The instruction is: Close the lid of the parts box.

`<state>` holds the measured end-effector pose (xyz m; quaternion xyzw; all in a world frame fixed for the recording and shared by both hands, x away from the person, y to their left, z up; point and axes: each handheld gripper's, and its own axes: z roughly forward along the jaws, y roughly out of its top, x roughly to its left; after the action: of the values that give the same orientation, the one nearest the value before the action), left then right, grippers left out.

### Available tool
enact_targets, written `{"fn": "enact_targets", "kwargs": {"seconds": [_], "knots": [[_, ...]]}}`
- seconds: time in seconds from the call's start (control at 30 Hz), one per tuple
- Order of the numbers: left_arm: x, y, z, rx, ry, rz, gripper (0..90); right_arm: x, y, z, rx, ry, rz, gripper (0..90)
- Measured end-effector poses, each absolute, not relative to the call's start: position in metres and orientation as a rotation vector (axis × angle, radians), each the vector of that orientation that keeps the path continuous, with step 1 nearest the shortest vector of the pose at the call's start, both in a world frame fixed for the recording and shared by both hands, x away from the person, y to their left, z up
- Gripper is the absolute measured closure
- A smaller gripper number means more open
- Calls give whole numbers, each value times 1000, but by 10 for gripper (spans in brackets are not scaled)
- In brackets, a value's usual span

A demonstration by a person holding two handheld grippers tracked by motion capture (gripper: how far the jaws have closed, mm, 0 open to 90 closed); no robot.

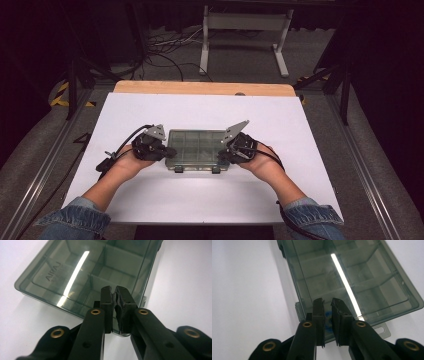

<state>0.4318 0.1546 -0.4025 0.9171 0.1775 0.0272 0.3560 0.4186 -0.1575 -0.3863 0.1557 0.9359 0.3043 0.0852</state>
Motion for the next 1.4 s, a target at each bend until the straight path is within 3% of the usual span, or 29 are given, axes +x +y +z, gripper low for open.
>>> {"fn": "enact_targets", "kwargs": {"seconds": [0.1,0.4,0.6,0.83,1.4], "knots": [[427,159,-396,2310,473,95,731,415,-163,-379,473,2733,980,722],[413,173,-383,2174,508,178,394,406,-180,-358,474,2581,1174,428],[406,188,-380,2075,522,205,233,402,-188,-353,474,2503,1226,298],[395,203,-383,1968,543,238,135,395,-201,-350,486,2369,1336,150],[377,237,-399,1787,580,318,26,378,-240,-359,563,2186,1481,81]]}}
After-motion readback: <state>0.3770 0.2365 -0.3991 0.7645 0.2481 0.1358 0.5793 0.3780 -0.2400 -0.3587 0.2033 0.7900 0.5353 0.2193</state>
